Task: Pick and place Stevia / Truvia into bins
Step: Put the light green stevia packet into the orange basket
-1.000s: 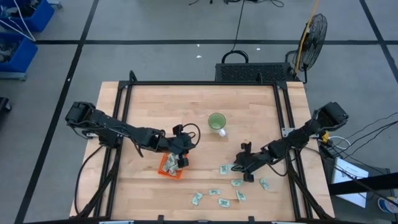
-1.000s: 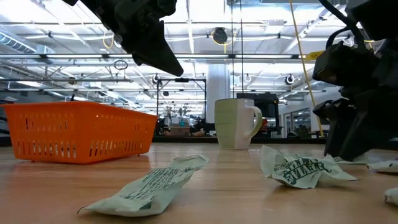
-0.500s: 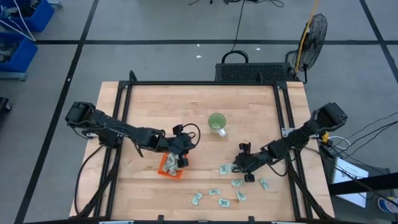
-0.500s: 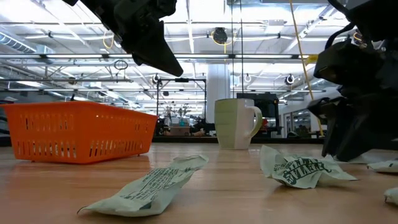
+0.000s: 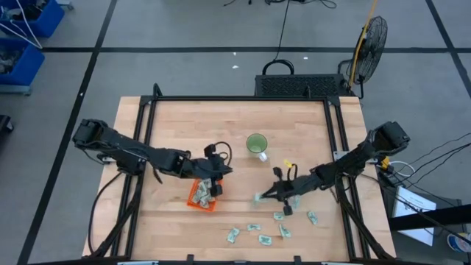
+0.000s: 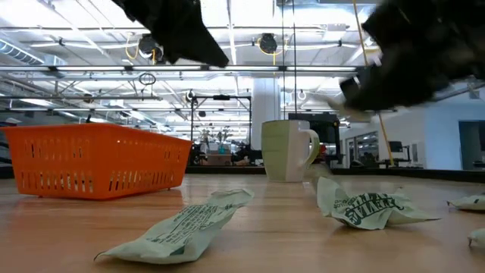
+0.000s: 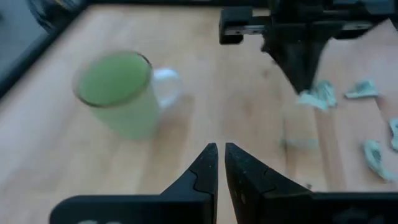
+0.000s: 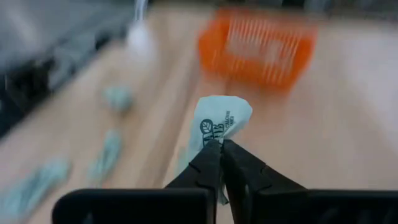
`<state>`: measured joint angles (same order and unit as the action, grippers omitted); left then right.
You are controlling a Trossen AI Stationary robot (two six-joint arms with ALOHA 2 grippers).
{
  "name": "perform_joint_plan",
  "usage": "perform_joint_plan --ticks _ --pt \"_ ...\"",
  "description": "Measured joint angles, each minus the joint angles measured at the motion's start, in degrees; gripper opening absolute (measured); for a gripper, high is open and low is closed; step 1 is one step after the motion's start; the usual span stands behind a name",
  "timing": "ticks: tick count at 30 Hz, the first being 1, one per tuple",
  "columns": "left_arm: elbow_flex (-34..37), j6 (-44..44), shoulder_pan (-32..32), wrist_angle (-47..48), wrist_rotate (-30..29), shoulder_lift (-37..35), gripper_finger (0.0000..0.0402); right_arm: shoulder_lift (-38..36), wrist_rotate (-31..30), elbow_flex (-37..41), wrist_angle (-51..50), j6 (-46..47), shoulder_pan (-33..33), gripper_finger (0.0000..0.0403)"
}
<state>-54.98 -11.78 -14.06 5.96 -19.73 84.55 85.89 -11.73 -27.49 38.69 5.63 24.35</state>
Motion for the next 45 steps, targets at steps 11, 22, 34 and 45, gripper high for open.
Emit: perform_joint_plan --ticks 11,22,34,45 --pt "-0.02 8.39 -0.01 -5.54 -11.45 -15.21 0.0037 7.90 12.88 -14.65 13.99 -15.99 -10.13 0.0012" --pt "0.04 8.55 -1.45 -0.32 -9.86 -17.48 0.0037 30.76 13.26 -41.26 -4.35 -19.66 -15.38 0.0010" --pt "0.04 8.19 -0.96 0.52 -10.23 -16.93 0.0037 36.08 13.29 -50.25 -20.41 -18.35 -16.18 0.0064" --pt "0.04 8.00 -0.96 2.96 -9.99 -16.92 0.0037 26.39 13.06 -50.25 -30.18 -23.05 -12.08 0.0113"
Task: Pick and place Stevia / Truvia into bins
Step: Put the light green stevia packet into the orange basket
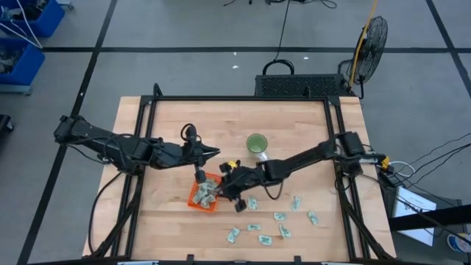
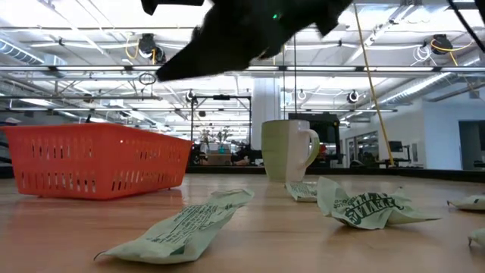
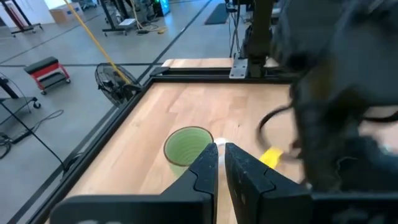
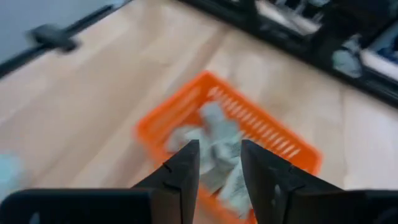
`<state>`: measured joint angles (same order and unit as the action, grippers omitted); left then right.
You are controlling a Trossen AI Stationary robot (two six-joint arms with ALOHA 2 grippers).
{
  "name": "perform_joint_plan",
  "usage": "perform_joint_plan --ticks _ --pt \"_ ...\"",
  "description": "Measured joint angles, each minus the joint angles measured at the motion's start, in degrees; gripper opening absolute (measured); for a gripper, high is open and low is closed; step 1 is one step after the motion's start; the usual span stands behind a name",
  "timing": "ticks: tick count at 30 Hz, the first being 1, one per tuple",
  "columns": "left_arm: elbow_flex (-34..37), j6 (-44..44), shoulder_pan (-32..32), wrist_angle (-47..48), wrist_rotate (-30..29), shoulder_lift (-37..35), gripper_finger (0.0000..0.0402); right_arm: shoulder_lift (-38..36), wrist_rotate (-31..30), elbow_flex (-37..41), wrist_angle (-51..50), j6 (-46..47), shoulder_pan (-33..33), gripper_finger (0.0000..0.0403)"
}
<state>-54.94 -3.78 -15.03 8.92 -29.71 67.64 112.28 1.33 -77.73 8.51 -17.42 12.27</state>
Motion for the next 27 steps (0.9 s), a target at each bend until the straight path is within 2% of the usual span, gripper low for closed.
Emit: perform_joint_plan --ticks 3,6,9,15,20,23,27 --pt "0.00 -0.17 0.00 0.71 0.02 0.00 0.0037 -3.92 0.17 0.00 -9.80 2.03 1.66 0.0114" --pt "0.00 -0.18 -0.06 0.84 0.12 0.00 0.0037 -7.00 0.22 1.22 -18.99 7.86 3.21 0.0114" --pt "0.00 -0.17 -0.07 0.84 0.15 0.00 0.0037 -8.58 -0.21 4.57 -24.19 13.13 5.28 0.0114" --pt "0.00 -0.19 -0.07 0.80 0.15 0.00 0.0037 -10.46 -5.83 14.40 -20.72 16.20 9.16 0.0114" --pt "0.02 -1.88 -0.07 0.69 0.22 0.00 0.0037 -10.35 -10.15 21.87 -11.68 19.11 8.78 0.0114" --pt "0.02 -2.38 -0.07 0.68 0.22 0.00 0.0037 -10.35 -10.28 25.01 -6.86 19.96 7.33 0.0114" --pt "0.02 -2.40 -0.07 0.67 0.23 0.00 0.0037 -10.39 -9.71 26.14 -5.75 20.87 6.49 0.0115"
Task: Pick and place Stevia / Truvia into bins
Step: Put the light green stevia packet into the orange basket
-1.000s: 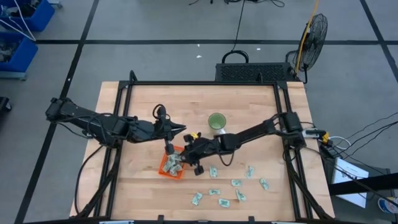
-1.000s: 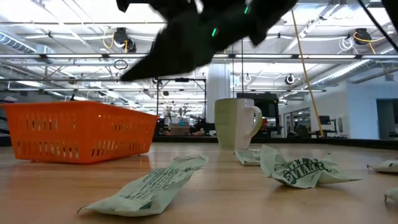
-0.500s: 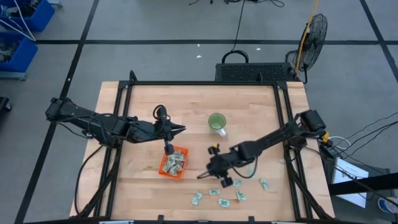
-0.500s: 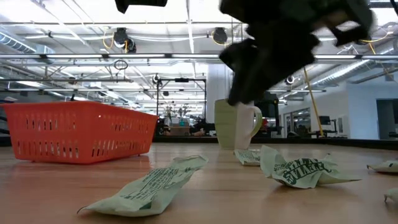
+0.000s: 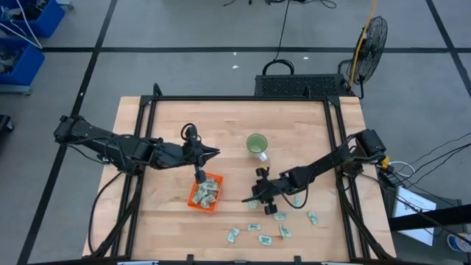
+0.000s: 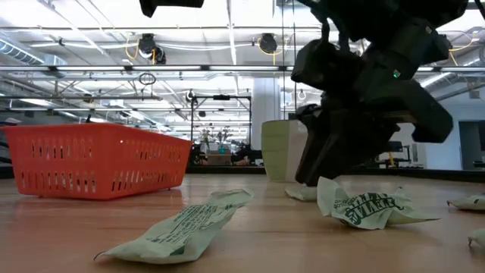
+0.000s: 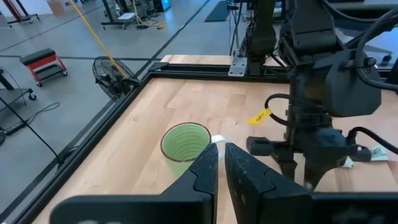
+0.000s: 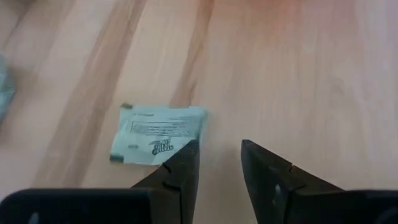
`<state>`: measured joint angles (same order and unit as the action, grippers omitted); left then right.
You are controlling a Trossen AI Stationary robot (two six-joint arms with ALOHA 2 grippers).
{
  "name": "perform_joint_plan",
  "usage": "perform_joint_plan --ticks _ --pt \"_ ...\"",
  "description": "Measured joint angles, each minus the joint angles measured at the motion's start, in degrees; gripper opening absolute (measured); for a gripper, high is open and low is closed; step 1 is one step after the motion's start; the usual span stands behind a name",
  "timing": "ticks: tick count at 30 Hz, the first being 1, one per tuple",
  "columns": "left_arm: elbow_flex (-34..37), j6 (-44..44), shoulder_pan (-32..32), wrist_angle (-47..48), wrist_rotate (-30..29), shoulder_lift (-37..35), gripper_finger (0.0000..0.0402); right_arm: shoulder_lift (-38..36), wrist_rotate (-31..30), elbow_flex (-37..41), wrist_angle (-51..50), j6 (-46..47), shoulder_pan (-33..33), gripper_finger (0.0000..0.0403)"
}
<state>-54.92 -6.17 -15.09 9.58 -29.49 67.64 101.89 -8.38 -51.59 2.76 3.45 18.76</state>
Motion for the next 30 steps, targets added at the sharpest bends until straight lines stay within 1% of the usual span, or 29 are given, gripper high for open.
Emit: perform_joint_plan --ticks 4,15,16,18,20,22,27,30 --pt "0.00 0.00 0.00 0.00 -0.01 0.00 0.0037 0.00 3.75 0.59 0.98 2.50 0.03 0.0115" --pt "0.00 -0.09 0.00 0.04 0.01 0.00 0.0037 0.00 4.13 0.70 5.12 3.42 -0.44 0.0115" --pt "0.00 -0.09 0.00 0.04 -0.01 0.00 0.0037 0.00 5.04 0.71 5.42 3.64 -0.38 0.0115" --pt "0.00 -0.09 0.00 0.04 -0.01 0.00 0.0037 0.07 9.14 0.72 6.17 5.23 -0.31 0.0115" --pt "0.00 -0.09 0.00 0.04 -0.01 0.00 0.0037 0.84 11.22 0.66 6.29 6.93 -0.23 0.0114" --pt "0.00 -0.09 0.00 0.11 -0.01 0.00 0.0037 1.96 10.71 0.79 5.70 7.19 0.09 0.0114" --pt "0.02 -0.08 0.00 0.11 -0.01 0.00 0.0037 4.59 9.55 0.63 8.61 5.22 0.09 0.0114" --pt "0.02 -0.08 0.00 0.12 -0.01 0.00 0.0037 5.51 7.00 0.55 8.87 3.54 0.12 0.0114"
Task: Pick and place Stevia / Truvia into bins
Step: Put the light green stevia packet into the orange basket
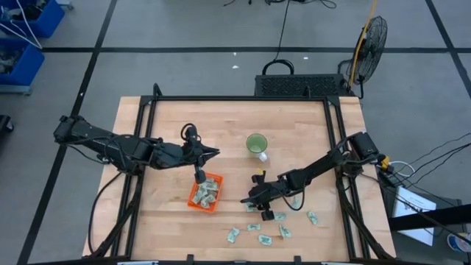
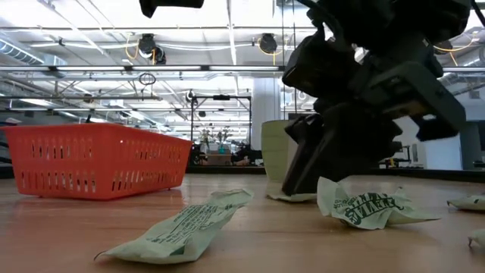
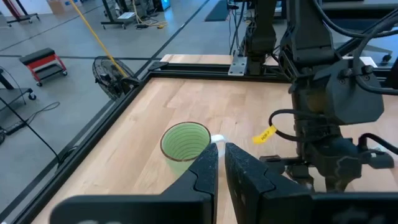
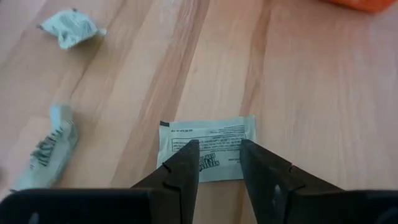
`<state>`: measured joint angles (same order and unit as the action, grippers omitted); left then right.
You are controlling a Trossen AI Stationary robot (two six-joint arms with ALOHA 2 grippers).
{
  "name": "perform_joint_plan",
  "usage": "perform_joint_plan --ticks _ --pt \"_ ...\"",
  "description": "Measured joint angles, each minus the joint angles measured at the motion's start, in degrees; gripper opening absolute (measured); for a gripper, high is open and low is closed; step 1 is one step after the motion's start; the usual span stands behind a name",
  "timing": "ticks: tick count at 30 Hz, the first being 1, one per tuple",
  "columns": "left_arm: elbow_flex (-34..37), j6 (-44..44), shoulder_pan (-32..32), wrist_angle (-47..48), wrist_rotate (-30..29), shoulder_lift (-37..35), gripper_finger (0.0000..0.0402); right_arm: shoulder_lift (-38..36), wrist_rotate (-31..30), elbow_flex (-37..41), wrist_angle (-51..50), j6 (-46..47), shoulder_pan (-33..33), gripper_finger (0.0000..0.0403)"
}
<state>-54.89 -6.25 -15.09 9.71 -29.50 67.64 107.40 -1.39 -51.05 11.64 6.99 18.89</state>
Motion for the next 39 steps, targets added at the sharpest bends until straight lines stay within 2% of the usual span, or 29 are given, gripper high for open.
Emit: perform_joint_plan --ticks 7,11,16,19,22,29,34,36,39 --pt "0.00 0.34 0.02 0.05 0.00 0.00 0.0037 0.12 -5.12 0.06 0.33 -11.70 0.04 0.0112" --pt "0.00 0.36 0.02 0.12 0.00 0.00 0.0037 0.21 -7.68 0.09 0.37 -15.00 -0.26 0.0090" --pt "0.00 0.32 0.02 0.46 0.00 0.00 0.0037 0.21 -3.88 0.11 -0.02 -12.32 -1.59 0.0046" --pt "0.00 0.30 0.02 0.44 0.00 0.00 0.0037 0.21 -3.50 0.14 0.22 -11.81 -1.74 0.0040" --pt "0.00 0.30 0.02 0.44 0.00 0.00 0.0037 0.10 -3.56 0.24 1.44 -13.75 -1.67 0.0055" --pt "0.00 0.26 0.02 0.84 0.00 0.00 0.0037 0.12 -3.85 0.28 3.93 -15.13 -1.70 0.0126" --pt "0.00 0.25 0.02 0.84 0.02 0.00 0.0037 0.23 -9.43 0.28 4.85 -19.10 -1.94 0.0162" --pt "0.00 0.23 0.02 0.82 0.00 0.00 0.0037 0.22 -8.44 0.28 4.64 -19.20 -3.21 0.0171" --pt "0.00 0.23 0.02 0.82 0.00 0.00 0.0037 0.53 -4.47 0.26 4.28 -14.53 -5.29 0.0182"
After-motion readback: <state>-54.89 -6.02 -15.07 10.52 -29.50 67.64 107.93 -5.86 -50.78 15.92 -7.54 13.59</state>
